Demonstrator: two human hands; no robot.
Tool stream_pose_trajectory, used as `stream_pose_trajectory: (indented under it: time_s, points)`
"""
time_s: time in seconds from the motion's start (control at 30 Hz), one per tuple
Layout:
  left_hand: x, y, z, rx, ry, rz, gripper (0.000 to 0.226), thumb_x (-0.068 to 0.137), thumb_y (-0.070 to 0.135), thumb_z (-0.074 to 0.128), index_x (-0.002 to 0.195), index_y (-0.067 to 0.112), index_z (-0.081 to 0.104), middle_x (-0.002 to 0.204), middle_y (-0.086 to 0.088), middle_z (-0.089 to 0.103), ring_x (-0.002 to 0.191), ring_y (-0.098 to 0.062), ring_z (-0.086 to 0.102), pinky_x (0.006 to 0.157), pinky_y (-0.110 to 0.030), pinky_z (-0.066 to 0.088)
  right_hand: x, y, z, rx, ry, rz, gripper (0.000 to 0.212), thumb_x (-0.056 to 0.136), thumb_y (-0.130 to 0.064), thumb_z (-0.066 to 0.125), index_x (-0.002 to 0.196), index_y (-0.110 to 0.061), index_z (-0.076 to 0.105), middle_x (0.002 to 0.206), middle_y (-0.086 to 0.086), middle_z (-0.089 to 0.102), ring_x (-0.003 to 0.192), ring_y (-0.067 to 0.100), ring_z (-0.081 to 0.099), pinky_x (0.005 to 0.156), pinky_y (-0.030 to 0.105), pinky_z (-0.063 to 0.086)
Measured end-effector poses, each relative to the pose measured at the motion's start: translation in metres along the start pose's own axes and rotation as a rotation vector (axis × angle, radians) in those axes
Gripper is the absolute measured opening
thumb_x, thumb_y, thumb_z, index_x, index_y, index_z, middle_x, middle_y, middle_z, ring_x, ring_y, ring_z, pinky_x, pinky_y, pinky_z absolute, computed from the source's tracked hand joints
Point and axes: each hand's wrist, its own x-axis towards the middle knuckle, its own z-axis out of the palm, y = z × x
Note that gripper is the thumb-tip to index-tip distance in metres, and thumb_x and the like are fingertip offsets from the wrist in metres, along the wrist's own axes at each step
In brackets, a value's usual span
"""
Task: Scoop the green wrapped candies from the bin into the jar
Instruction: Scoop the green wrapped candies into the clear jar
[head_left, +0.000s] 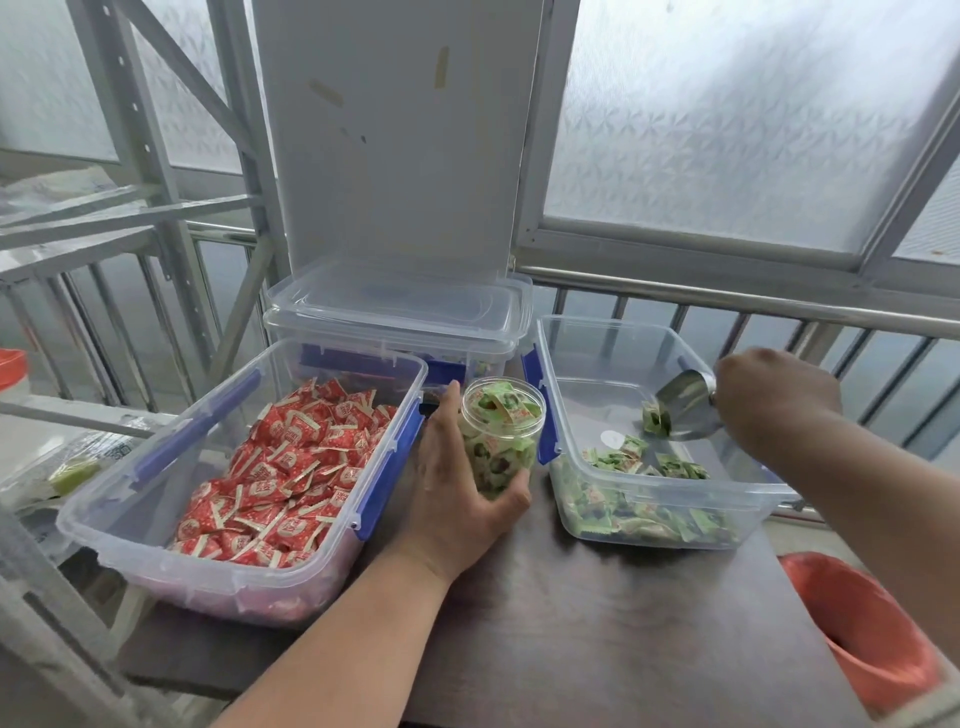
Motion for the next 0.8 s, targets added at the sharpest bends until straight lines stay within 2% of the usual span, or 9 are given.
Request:
stream_pose_trajectory:
  time_s: [0.1,0.2,0.27,0.43,0.57,0.67,0.8]
  points:
    - [0.002,-0.004,-0.001,-0.098,-0.059,-0.06,0.108,0.082,0.052,0.082,0.17,0.036,0.021,0.157,0.005,0.05,0.146,-0.015,0.051,0.121,-0.049,0.049,0.005,-0.004,0.014,0.053,-0.005,-0.009,0.03,0.091,-0.009,0.047,0.104,-0.016,0.073,0.088,0.006,0.059,0.086,0.033,0.068,0.067,0.037,0.05]
    - [0.005,-0.007,0.0,-0.109,-0.054,-0.034,0.09,0.082,0.047,0.086,0.157,0.041,0.037,0.143,0.015,0.058,0.135,-0.007,0.059,0.113,-0.046,0.055,0.012,-0.008,0.022,0.164,-0.044,-0.01,0.029,0.089,-0.007,0.046,0.098,-0.019,0.071,0.087,0.006,0.059,0.079,0.032,0.062,0.067,0.038,0.053]
    - [0.006,-0.01,0.0,-0.103,-0.052,-0.038,0.085,0.081,0.048,0.087,0.151,0.046,0.038,0.138,0.02,0.058,0.131,-0.004,0.059,0.11,-0.043,0.057,0.017,-0.015,0.027,0.261,-0.095,-0.043,0.03,0.089,-0.006,0.049,0.098,-0.022,0.073,0.09,0.006,0.063,0.08,0.03,0.061,0.071,0.038,0.056]
    - [0.008,-0.013,0.001,-0.107,-0.047,-0.026,0.084,0.08,0.049,0.088,0.148,0.051,0.038,0.135,0.026,0.056,0.13,-0.002,0.059,0.108,-0.038,0.058,0.025,-0.028,0.023,0.34,-0.147,-0.14,0.032,0.091,-0.006,0.055,0.102,-0.027,0.077,0.092,0.002,0.064,0.088,0.025,0.054,0.075,0.033,0.049]
    - [0.008,-0.016,0.001,-0.113,-0.042,-0.03,0.084,0.079,0.049,0.088,0.147,0.051,0.039,0.136,0.022,0.058,0.13,-0.006,0.061,0.108,-0.04,0.058,0.031,-0.028,0.001,0.254,-0.216,-0.184,0.027,0.095,-0.01,0.052,0.093,-0.021,0.077,0.098,0.004,0.071,0.087,0.024,0.062,0.077,0.029,0.051]
    - [0.009,-0.016,0.002,-0.12,-0.041,-0.022,0.083,0.079,0.048,0.088,0.146,0.05,0.04,0.135,0.022,0.059,0.129,-0.006,0.063,0.107,-0.04,0.059,0.036,-0.022,-0.021,0.239,-0.333,-0.155,0.024,0.098,-0.018,0.056,0.107,-0.011,0.076,0.105,0.011,0.072,0.093,0.028,0.066,0.082,0.032,0.054]
    - [0.009,-0.015,0.002,-0.133,-0.037,-0.031,0.084,0.079,0.044,0.089,0.147,0.052,0.04,0.136,0.023,0.06,0.13,-0.006,0.063,0.107,-0.04,0.059,0.035,-0.027,-0.042,0.208,-0.392,-0.193,0.02,0.095,-0.021,0.061,0.103,-0.01,0.076,0.094,0.007,0.071,0.083,0.025,0.064,0.075,0.031,0.054]
